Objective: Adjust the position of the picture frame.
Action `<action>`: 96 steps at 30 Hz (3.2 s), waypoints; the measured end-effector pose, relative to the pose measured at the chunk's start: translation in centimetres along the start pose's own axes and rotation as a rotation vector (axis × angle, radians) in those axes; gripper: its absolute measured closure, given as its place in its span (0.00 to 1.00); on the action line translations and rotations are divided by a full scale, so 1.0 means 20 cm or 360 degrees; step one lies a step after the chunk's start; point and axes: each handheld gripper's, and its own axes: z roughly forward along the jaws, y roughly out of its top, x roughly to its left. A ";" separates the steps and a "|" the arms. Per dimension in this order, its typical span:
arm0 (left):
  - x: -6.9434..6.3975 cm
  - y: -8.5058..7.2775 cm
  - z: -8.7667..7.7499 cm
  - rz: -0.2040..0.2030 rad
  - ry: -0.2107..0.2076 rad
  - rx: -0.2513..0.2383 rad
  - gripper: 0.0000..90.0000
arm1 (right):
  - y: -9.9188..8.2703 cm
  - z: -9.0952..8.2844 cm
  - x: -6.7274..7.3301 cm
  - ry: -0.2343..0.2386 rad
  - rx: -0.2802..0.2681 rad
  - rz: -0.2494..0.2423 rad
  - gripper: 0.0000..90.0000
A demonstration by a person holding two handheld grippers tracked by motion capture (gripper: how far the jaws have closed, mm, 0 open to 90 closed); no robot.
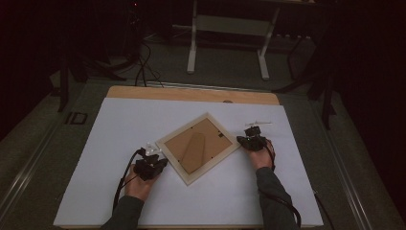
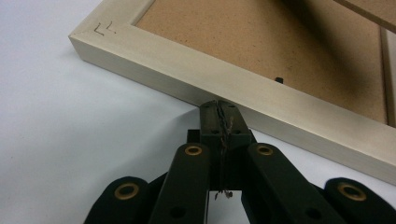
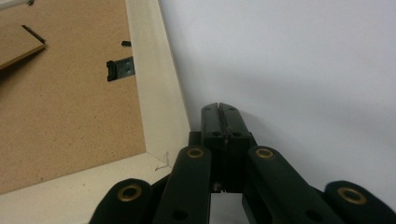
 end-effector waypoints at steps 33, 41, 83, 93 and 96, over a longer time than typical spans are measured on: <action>-0.12 0.00 0.01 0.0125 -0.0036 0.0034 1.00 | -0.07 -0.08 0.00 0.0001 0.0025 -0.0029 1.00; -0.12 -0.01 0.00 0.0124 -0.0045 0.0036 1.00 | -0.10 -0.10 0.01 0.0004 0.0017 -0.0029 1.00; -0.12 0.00 0.01 0.0115 -0.0041 0.0037 1.00 | -0.24 -0.22 0.02 0.0063 0.0017 0.0045 1.00; -0.11 0.01 0.01 0.0115 -0.0057 0.0033 1.00 | -0.32 -0.26 0.03 0.0094 -0.0036 0.0115 1.00; -0.11 0.00 0.01 0.0142 -0.0064 0.0042 1.00 | -0.35 -0.27 0.04 0.0079 -0.0090 0.0103 1.00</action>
